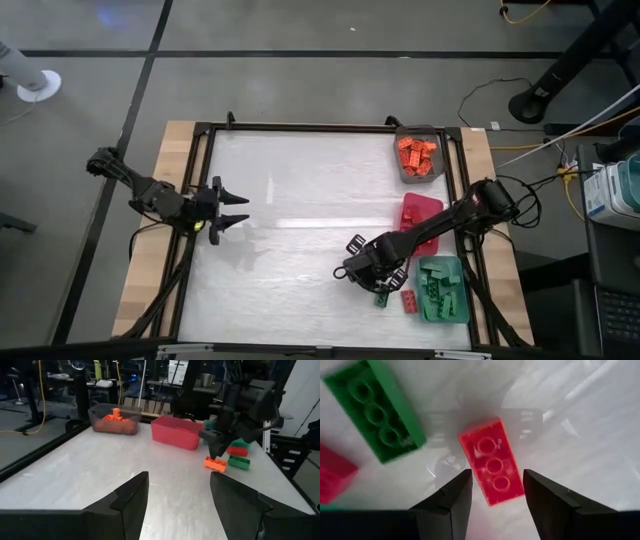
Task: Sort blocks
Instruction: Put the orange game piece into the black bin
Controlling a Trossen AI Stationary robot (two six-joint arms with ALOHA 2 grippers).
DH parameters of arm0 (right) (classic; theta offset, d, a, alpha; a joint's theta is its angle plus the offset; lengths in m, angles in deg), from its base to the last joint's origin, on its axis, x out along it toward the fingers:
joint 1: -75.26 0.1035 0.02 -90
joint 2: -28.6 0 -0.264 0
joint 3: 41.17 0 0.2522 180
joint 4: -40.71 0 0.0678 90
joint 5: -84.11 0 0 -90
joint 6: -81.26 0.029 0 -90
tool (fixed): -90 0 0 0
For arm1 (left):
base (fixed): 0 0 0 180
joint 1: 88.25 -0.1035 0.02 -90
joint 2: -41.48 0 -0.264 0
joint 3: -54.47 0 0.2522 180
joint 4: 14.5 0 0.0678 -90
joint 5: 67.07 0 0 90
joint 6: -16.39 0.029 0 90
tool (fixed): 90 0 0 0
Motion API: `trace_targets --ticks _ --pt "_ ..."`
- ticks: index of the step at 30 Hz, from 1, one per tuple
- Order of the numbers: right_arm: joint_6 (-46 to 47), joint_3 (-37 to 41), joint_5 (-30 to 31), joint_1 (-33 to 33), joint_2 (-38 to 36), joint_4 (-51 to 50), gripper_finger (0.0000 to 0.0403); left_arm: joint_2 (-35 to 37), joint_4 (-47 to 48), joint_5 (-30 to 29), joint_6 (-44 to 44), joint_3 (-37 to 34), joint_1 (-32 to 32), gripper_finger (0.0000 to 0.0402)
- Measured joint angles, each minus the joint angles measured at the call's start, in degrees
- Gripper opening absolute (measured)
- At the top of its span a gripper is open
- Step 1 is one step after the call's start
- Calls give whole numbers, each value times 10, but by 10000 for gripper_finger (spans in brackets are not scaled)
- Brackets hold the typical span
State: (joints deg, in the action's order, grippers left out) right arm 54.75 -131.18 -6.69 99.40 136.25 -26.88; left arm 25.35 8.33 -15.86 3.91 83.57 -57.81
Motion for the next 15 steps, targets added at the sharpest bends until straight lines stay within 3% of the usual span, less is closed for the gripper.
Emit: trace_targets --ticks 5,15 --pt "-11 0 8 0 17 3 177 20 10 -30 6 -6 11 200" --pt "-27 1 20 -2 40 28 177 86 4 -54 -26 -86 16 200"
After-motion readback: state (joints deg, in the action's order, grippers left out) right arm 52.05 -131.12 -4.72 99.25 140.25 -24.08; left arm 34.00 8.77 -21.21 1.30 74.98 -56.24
